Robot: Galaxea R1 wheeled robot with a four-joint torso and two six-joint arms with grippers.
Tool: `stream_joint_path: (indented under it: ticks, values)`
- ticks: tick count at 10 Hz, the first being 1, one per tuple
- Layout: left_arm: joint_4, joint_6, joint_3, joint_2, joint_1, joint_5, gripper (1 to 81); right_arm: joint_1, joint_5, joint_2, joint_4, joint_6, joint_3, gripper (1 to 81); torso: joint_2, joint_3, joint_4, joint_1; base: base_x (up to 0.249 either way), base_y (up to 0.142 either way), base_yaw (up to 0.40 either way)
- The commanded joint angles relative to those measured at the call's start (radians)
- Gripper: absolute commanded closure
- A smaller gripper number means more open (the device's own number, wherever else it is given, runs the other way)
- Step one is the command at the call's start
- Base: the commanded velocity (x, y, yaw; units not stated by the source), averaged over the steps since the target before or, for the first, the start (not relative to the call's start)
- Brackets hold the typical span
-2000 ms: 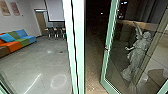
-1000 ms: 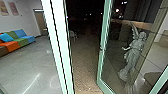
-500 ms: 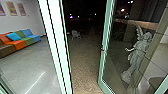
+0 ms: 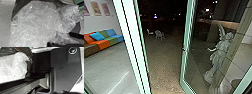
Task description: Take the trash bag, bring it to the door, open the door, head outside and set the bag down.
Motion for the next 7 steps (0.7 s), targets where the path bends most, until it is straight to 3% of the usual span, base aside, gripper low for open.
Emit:
stream_joint_path:
  ticks: [1,2,3,4,5,7]
  values:
    - [0.01,0.004,-0.001,-0.002,-0.048,0.059,81.1,0.035,-0.058,0.013,0.003,-0.003,0.012,1.0,0.0,0.0,-0.092,0.0,0.0,-0.11,0.0]
    - [0.008,0.004,-0.001,-0.002,-0.048,0.059,81.1,0.035,-0.058,0.013,0.003,-0.004,0.012,1.0,0.0,0.0,-0.028,0.0,0.0,-0.11,0.0]
    - [0.01,0.004,-0.001,-0.002,-0.048,0.059,81.1,0.033,-0.058,0.013,0.003,-0.004,0.012,1.0,0.0,0.0,-0.064,0.0,0.0,-0.111,0.0]
    - [0.01,0.004,-0.001,-0.002,-0.05,0.059,81.1,0.033,-0.058,0.013,0.003,-0.004,0.012,1.0,0.0,0.0,-0.086,0.0,0.0,-0.111,0.0]
    - [0.01,0.004,-0.001,-0.002,-0.048,0.059,81.1,0.035,-0.058,0.013,0.003,-0.004,0.012,1.0,0.0,0.0,-0.093,0.0,0.0,-0.111,0.0]
    - [0.01,0.004,-0.001,-0.002,-0.048,0.059,81.1,0.035,-0.058,0.013,0.003,-0.004,0.012,1.0,0.0,0.0,-0.092,0.0,0.0,-0.11,0.0]
